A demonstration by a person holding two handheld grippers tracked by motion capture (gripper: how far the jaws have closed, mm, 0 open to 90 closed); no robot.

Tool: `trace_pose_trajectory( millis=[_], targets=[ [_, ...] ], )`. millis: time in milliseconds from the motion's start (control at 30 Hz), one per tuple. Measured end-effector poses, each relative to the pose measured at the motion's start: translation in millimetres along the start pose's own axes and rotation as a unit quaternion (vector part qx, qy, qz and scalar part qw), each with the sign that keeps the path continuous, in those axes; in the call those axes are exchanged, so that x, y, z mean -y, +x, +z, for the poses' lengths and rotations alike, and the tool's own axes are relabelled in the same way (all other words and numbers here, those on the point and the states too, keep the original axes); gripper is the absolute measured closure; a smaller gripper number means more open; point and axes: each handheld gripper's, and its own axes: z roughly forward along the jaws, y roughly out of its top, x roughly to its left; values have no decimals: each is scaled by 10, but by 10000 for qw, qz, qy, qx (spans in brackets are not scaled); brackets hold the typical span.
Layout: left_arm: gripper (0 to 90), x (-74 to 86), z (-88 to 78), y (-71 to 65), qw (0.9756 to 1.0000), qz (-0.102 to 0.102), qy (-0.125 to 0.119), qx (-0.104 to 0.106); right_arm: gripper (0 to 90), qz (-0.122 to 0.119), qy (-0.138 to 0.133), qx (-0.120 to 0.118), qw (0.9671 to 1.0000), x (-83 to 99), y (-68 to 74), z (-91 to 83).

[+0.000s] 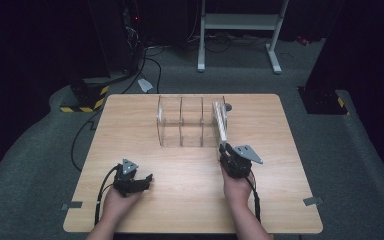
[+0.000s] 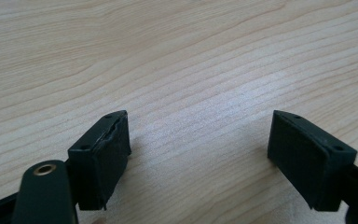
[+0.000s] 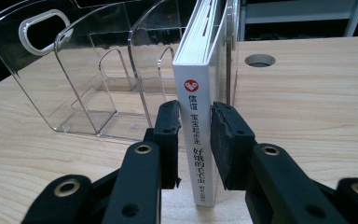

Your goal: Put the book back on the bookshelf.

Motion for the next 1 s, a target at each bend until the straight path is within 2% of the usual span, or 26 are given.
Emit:
trace_pose_trajectory(
  millis=[433,1000],
  targets=[
    [211,0,0,0,10000,0,1,0,718,197,-24,36,9998,-9,30,28],
    [212,-1,-1,3,10000,23,3,-12,713,87,-89,127,9998,-72,74,100]
  ],
)
